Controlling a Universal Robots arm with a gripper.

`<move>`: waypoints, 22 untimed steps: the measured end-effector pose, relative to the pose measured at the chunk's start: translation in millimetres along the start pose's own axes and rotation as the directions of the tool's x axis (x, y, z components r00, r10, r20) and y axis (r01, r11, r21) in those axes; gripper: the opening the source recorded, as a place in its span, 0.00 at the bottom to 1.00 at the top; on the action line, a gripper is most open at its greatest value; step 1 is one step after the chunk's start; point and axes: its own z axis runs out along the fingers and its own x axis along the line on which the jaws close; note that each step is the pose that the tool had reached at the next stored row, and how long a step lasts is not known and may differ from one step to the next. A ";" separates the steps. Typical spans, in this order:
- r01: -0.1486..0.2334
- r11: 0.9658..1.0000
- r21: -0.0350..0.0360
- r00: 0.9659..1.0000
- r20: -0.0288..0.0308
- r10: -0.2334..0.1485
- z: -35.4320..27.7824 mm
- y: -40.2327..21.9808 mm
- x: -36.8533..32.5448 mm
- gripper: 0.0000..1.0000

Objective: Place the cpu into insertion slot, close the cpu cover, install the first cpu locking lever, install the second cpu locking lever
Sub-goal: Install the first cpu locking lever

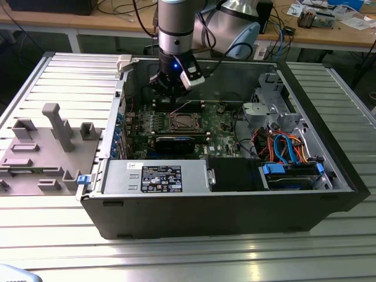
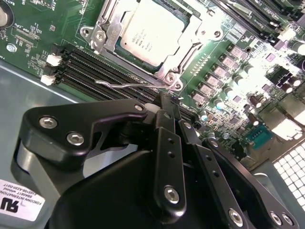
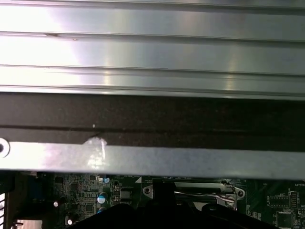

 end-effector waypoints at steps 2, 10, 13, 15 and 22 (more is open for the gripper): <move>0.000 1.000 0.002 1.000 0.000 0.000 0.5 0.0 0.0 0.11; 0.000 1.000 0.002 1.000 0.000 0.000 2.2 -0.1 0.0 0.11; 0.000 1.000 0.002 1.000 0.000 0.000 3.0 -0.1 0.0 0.11; 0.000 1.000 0.002 1.000 0.000 0.000 3.6 -0.2 0.0 0.11; 0.000 1.000 0.002 1.000 0.000 0.000 5.7 -0.3 0.0 0.11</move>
